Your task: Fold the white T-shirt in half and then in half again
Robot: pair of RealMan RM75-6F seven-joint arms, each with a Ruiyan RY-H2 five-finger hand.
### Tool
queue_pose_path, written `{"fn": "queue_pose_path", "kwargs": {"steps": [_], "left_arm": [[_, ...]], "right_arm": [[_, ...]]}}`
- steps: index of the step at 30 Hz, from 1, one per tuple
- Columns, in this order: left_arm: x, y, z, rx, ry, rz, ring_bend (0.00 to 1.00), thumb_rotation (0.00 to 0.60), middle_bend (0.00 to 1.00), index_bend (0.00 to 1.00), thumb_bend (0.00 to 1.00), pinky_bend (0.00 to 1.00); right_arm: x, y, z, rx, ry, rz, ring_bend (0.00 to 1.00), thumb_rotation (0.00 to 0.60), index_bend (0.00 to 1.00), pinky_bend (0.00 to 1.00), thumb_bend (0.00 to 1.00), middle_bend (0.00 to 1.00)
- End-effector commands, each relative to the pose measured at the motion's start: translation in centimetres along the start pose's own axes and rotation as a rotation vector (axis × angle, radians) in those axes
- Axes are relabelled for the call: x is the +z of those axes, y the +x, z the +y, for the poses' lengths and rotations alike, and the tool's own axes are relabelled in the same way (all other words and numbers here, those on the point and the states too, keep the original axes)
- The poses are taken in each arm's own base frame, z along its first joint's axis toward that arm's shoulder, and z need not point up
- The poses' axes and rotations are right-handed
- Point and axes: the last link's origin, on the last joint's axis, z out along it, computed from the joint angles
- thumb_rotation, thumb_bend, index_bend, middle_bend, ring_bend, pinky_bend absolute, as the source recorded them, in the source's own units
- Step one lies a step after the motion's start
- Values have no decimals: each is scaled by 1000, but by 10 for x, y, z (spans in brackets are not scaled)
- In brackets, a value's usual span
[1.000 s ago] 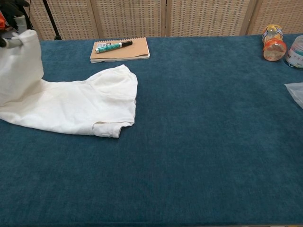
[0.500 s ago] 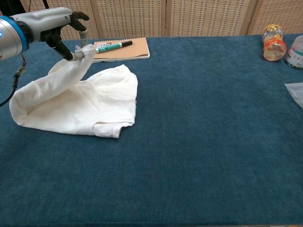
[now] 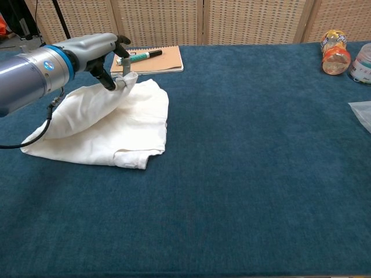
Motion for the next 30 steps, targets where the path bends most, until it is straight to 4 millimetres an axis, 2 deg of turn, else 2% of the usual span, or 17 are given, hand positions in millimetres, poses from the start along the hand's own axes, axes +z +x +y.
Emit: {"fn": "queue_pose_path", "kwargs": {"steps": [1,7,9,10,12,13,14,15,17,19,24,26,30], "left_arm": [[5,-9,10,-14,-26,-11,0,600,0,749,556,0],[9,-19,22,-27,-44,-28,0,600,0,749,554,0],[10,-22,24,-17,-39,-31,0,600,0,703,536,0],[11,-24,24,-18,-36,-35,0,600,0,612,508,0],[11,-27,27,-37,-42,-49,0,600,0,313,397,0],[11,-28,29,-57,-45,-50,0,600,0,145,306,0],[11,-29,29,-78,-49,-52,0,600,0,34,211,0],[10,-29,30,-86,-58,-52,0,600,0,3,160,0],[10,-27,30,-96,-75,-40,0,600,0,0,54,0],[8,-24,29,-123,-87,-27,0,600,0,0,17,0],[-1,-8,20,-151,-139,25,0,600,0,0,13,0],[-16,8,-4,-135,-161,72,0,600,0,0,19,0],[-32,15,-41,-86,-169,91,0,600,0,5,44,0]], "right_arm": [[1,0,1,0,-2,-1,0,600,0,47,0,0],[2,-1,2,2,-5,-3,0,600,0,47,0,0],[2,-1,2,4,-5,-4,0,600,0,47,0,0],[2,-1,2,5,-5,-5,0,600,0,47,0,0],[2,-1,2,6,-4,-6,0,600,0,47,0,0],[2,-1,2,7,-4,-7,0,600,0,47,0,0],[2,-1,2,8,-5,-7,0,600,0,47,0,0],[1,0,2,8,-5,-7,0,600,0,47,0,0],[1,0,2,9,-5,-6,0,600,0,47,0,0],[1,0,2,9,-3,-4,0,600,0,47,0,0],[1,0,1,8,-3,-6,0,600,0,47,0,0],[0,0,1,10,-1,-4,0,600,0,47,0,0],[0,0,-1,10,3,-4,0,600,0,47,0,0]]}}
